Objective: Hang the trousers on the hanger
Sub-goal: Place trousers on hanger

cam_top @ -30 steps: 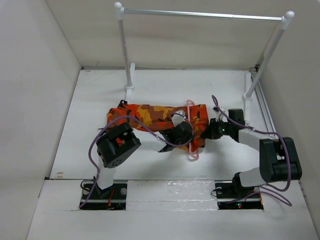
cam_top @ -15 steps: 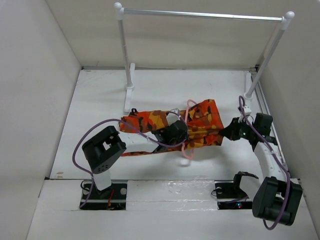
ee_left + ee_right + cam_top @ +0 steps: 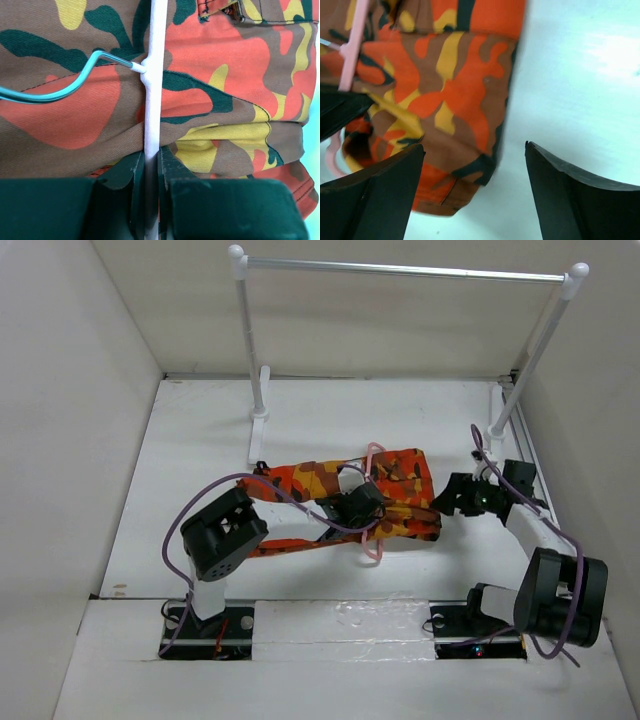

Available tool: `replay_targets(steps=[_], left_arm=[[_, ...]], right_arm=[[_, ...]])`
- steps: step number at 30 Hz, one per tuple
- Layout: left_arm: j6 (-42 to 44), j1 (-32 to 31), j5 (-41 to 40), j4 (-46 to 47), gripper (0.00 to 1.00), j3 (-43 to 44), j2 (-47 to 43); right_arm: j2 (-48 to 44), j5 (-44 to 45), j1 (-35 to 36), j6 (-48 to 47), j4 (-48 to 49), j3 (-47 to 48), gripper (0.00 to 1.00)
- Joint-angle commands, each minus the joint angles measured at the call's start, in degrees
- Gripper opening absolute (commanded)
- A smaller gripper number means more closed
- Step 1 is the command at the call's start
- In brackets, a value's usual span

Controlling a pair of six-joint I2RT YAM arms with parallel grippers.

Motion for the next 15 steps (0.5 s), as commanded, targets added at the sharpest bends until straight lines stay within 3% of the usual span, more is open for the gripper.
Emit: replay_targets(steps=[1, 9, 12, 13, 15], left_arm=[[-1.02, -0.66, -2.01, -7.6, 0.0, 1.12, 1.86], [-1.02, -0.66, -3.06, -7.68, 0.0, 0.68, 1.25], [-1.11, -0.66, -3.41, -8.12, 0.0, 0.33, 0.81], [-1.2, -0.66, -3.42, -8.04, 0.0, 0.15, 0.55], [-1.55, -0.66, -3.42, -8.3, 0.0, -0.38, 0.64]], right_arm=[[2.74, 5.35, 2.12, 0.59, 6.76, 5.21, 0.88], [20.04, 4.84, 6.52, 4.63, 17.74, 9.78, 0.9], [23.4, 0.9, 7.14, 8.13, 23.54, 8.48, 0.84], [24.54, -0.42, 7.14, 8.85, 25.81, 7.95, 0.8], [24.46, -1.66, 6.61, 11.13, 29.33, 6.46, 0.48]])
